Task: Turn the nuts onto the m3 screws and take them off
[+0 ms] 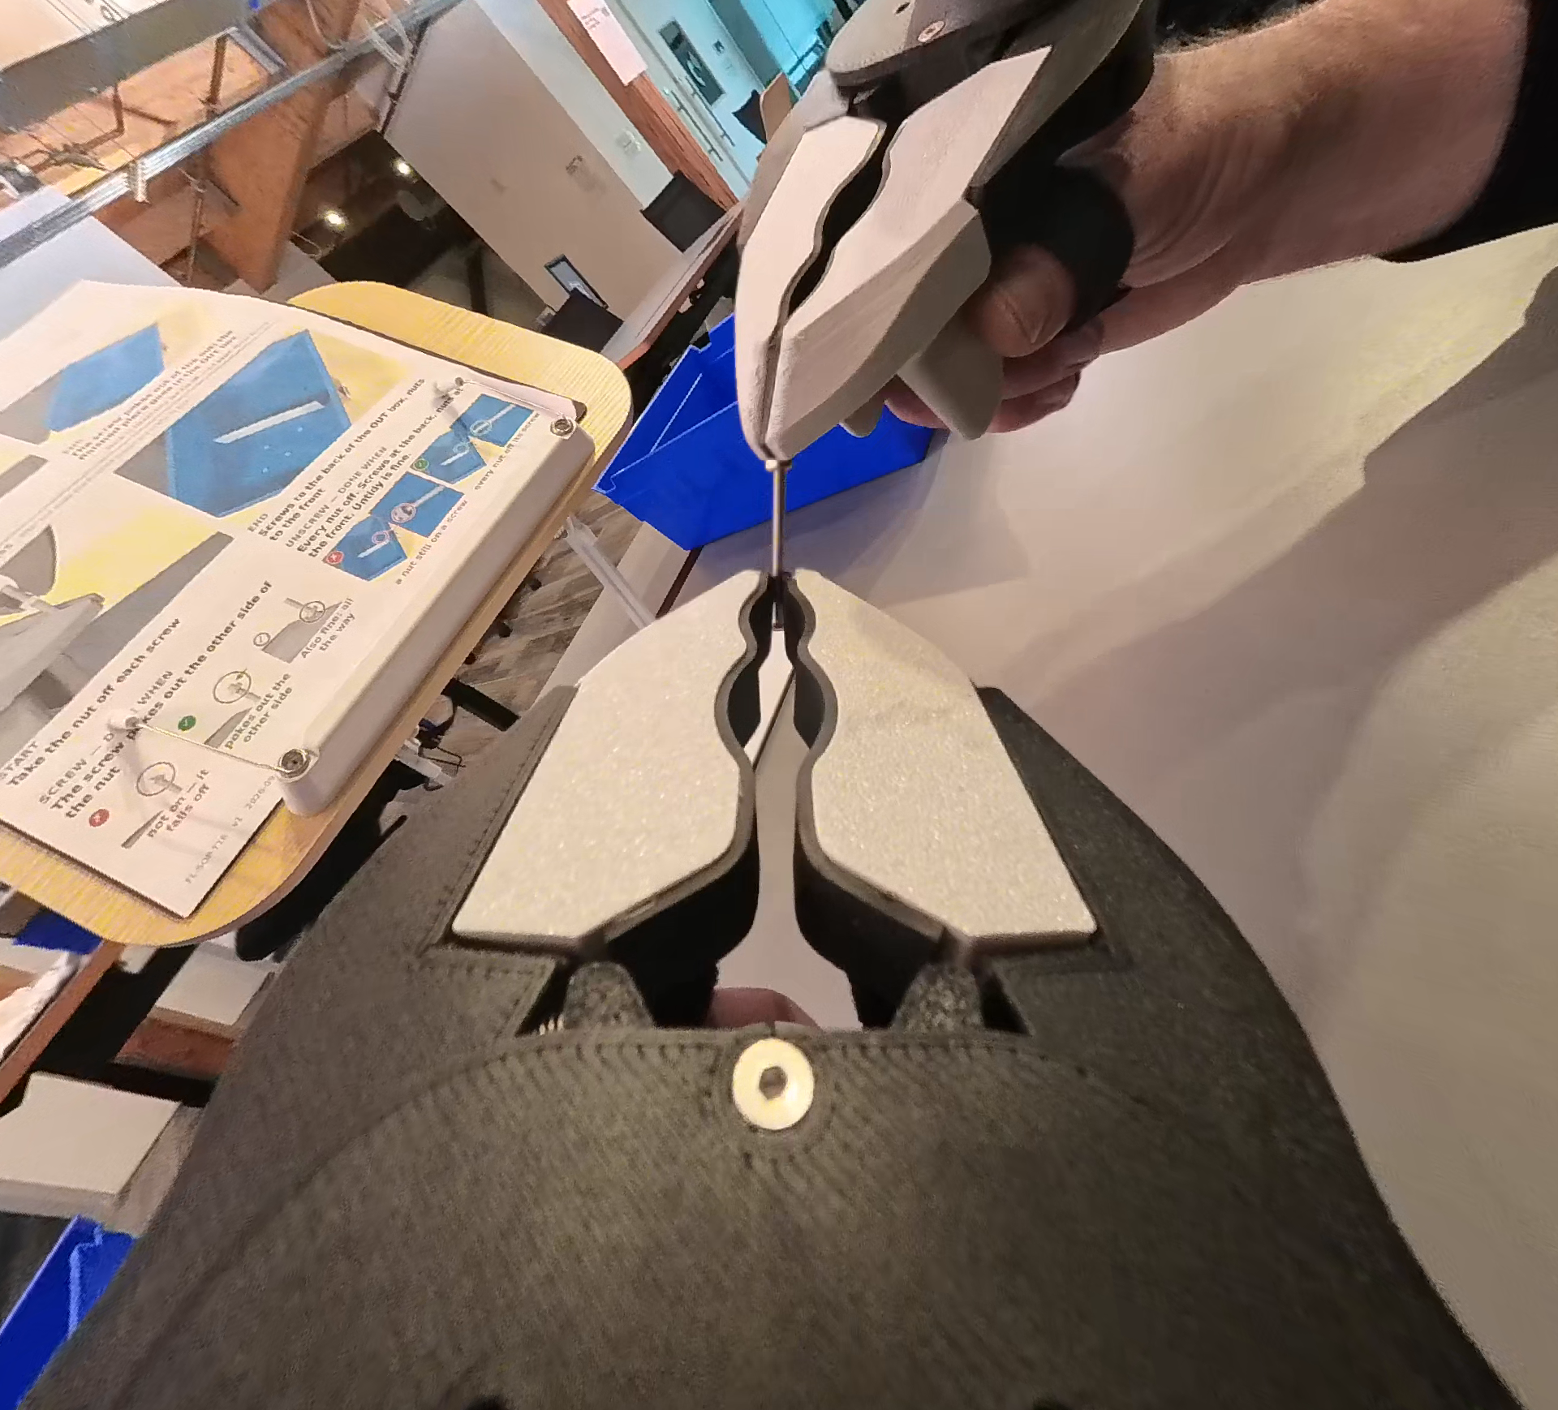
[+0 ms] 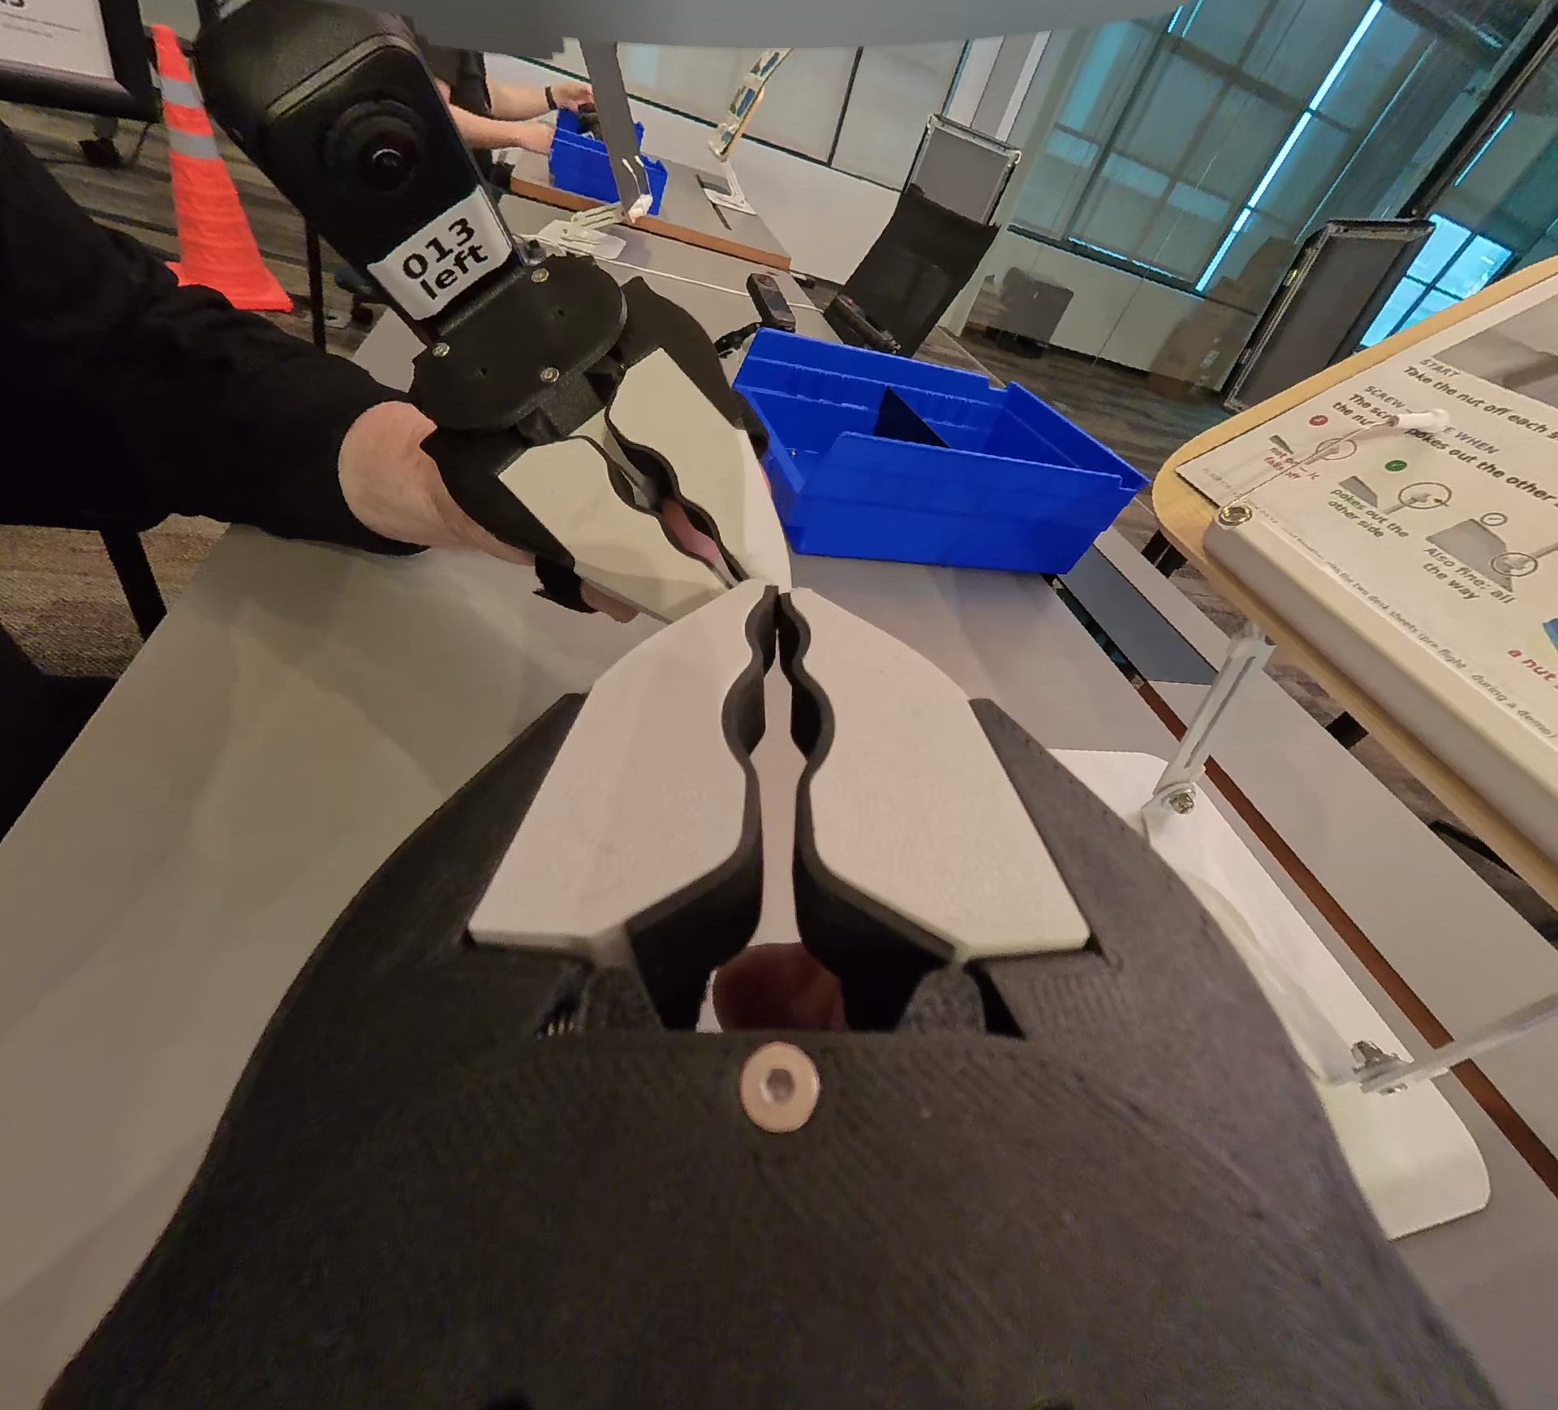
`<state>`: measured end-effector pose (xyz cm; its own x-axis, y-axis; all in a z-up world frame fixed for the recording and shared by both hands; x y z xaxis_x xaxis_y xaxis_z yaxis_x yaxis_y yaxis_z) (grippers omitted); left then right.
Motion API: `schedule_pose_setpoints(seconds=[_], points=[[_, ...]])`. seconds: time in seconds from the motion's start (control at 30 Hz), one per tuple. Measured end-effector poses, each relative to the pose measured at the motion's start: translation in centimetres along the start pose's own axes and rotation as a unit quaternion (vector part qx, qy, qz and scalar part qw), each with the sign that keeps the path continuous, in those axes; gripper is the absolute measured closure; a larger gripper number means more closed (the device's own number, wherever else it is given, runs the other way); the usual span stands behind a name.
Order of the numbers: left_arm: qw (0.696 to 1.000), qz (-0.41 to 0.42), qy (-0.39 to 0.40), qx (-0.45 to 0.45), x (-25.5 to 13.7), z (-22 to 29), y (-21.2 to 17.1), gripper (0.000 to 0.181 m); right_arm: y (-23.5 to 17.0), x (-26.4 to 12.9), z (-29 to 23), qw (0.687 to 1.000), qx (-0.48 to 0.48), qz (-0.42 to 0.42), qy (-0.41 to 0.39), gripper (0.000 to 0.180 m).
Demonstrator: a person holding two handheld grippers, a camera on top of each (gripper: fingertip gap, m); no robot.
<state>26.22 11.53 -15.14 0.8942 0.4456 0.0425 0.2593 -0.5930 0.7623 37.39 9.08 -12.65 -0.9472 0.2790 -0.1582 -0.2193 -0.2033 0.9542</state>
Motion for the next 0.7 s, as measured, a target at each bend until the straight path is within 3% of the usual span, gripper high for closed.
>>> schedule_pose_setpoints(seconds=[0.2, 0.33, 0.47, 0.7], points=[[1.0, 0.002, 0.0, 0.0, 0.1, 0.2, -0.2, 0.179, 0.0, -0.1, -0.2, 1.0, 0.008, 0.012, 0.013, 0.18], [1.0, 0.009, -0.005, -0.017, 0.0, -0.1, -0.3, 0.179, 0.4, -0.7, -0.1, 1.0, 0.004, 0.01, 0.017, 0.168], [1.0, 0.013, -0.022, -0.018, 0.0, 0.1, -0.2, 0.179, 0.3, -0.7, -0.3, 0.998, -0.02, -0.05, 0.035, 0.156], [0.999, 0.018, -0.041, -0.014, -0.1, 0.4, -0.1, 0.179, 0.2, 0.2, -0.4, 0.988, -0.054, -0.122, 0.072, 0.165]])
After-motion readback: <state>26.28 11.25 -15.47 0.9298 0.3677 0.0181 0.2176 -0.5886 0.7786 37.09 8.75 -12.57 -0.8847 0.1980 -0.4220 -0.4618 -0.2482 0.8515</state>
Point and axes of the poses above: each gripper's, where its closed fingertips meet, x out along the fingers, y out of its top, z = x × y across the jaws, the point moved 6 cm from there along -x, back along the fingers, and after that the axes turned 13 degrees about y, right-handed, at the moved point
